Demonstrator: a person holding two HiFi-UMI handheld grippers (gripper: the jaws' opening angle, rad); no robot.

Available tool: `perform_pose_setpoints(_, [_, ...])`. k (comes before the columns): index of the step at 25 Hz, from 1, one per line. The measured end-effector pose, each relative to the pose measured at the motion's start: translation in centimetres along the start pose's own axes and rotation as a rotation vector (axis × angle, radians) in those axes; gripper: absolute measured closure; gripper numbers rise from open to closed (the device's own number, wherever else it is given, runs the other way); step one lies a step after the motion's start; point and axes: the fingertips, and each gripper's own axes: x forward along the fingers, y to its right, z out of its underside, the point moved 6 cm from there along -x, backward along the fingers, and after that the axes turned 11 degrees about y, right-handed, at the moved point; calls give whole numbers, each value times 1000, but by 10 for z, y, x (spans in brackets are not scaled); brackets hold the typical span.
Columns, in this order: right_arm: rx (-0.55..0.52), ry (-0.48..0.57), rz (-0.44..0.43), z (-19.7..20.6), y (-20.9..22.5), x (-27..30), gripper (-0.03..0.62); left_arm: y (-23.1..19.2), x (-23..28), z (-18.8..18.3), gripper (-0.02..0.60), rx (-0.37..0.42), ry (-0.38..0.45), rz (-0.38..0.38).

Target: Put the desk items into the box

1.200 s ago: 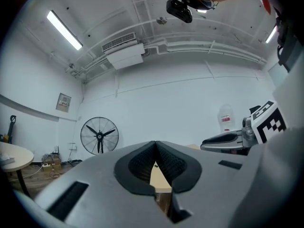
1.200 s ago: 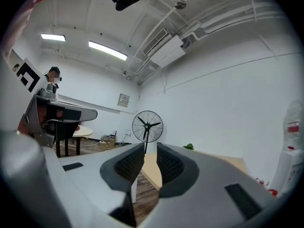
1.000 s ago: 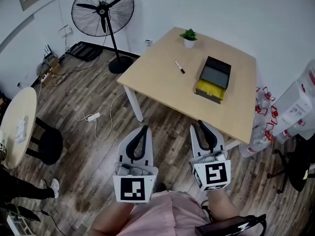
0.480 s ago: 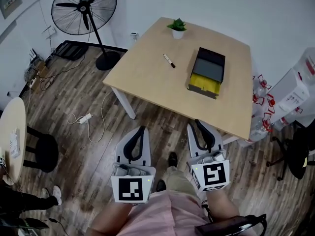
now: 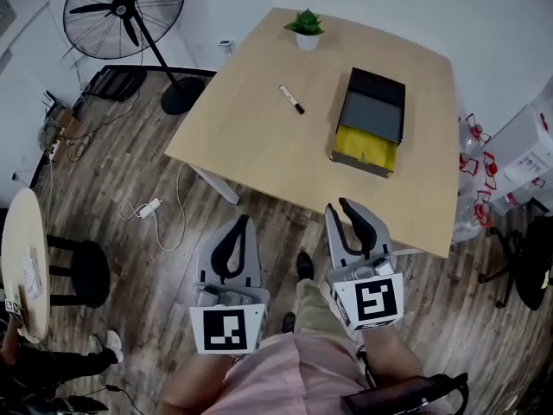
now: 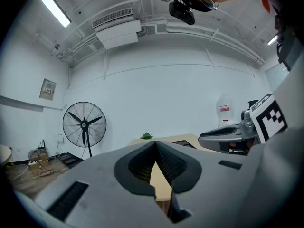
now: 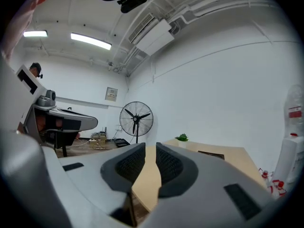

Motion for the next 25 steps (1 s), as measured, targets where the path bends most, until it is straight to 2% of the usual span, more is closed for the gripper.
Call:
perform_pose_setpoints(7, [17,-14,-27,11,53,78,523,-17,86,2,571,20,-13,-38])
perform_pose_setpoints(12, [0,20,-58,3,84,135,523,-27,140,-4,571,44,25,-69])
perform_pose_setpoints(20, [-39,64,-96,-18,107,192,522,-47,186,-20,571,56,83,-117])
perform_pose_setpoints(25, [-51,42,-115,-11,110,221,519,-63,209,-7,571,33,64,-126])
